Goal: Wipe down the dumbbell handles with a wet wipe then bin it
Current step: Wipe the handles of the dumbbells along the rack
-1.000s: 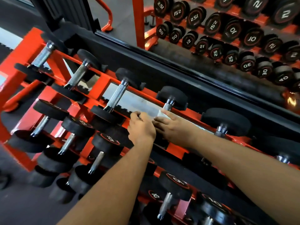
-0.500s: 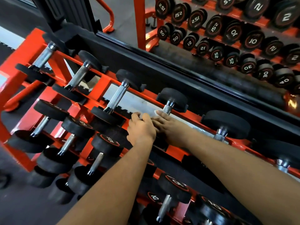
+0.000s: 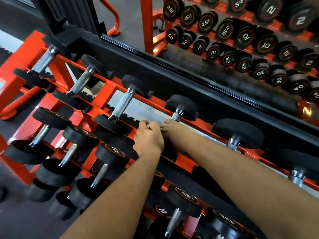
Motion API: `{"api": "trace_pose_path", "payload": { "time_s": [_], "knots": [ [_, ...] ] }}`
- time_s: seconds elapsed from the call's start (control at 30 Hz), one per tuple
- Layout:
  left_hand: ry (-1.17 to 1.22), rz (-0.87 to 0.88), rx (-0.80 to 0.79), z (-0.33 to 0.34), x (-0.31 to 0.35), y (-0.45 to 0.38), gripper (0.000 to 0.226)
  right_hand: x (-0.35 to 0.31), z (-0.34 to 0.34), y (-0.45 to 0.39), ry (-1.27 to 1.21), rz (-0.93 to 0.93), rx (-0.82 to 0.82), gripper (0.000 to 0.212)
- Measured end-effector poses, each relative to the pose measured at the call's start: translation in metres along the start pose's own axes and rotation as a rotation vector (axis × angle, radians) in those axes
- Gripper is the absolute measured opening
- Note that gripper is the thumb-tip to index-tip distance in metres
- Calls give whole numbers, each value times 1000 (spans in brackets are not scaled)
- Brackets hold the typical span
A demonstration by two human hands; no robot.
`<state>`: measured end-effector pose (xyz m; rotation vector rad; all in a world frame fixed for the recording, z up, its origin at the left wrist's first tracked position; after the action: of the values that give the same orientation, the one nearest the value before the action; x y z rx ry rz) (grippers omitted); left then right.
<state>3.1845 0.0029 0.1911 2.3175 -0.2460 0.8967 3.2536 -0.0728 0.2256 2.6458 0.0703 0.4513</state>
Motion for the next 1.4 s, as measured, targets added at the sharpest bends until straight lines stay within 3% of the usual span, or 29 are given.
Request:
{"api": "trace_pose_path", "payload": {
  "time_s": [0.17, 0.37, 0.5, 0.57, 0.73, 0.9, 0.97, 1.1, 1.27, 1.4],
  "knots": [
    [4, 17, -5, 2, -3, 0, 46, -4, 49, 24, 135, -34, 220, 50],
    [-11, 2, -19, 1, -1, -2, 48, 1, 13, -4, -51, 43, 122, 16],
    [-28, 21, -30, 1, -3, -1, 47, -4, 55, 21, -13, 3, 300, 45],
    [-46, 35, -28, 1, -1, 0, 48, -3, 56, 22, 17, 13, 264, 48],
    [-86, 45, -20, 0, 1, 1, 48, 7, 14, -3, -118, 80, 162, 22],
    [-98, 74, -14, 2, 0, 2, 49, -1, 66, 29, -37, 61, 308, 52],
    [-99, 80, -14, 2, 1, 2, 49, 2, 63, 23, -81, 86, 263, 52],
    [-103, 71, -30, 1, 1, 1, 50, 17, 36, -2, -236, 91, 350, 30],
    [-104, 80, -25, 1, 0, 2, 48, 0, 62, 34, -121, 147, 371, 53],
    [-107, 82, -22, 1, 1, 2, 48, 15, 48, 14, -203, 163, 292, 46]
  ]
}}
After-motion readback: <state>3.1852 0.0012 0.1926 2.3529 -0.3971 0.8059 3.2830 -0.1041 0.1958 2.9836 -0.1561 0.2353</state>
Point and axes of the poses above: each hand's wrist, its own y-axis away from the middle knuckle, its own z-axis out of the palm, x = y × z, the point moved 2 cm from there along -y, towards the middle knuckle, and after that the axes turned 8 degrees about -z, right-handed, at the moved point
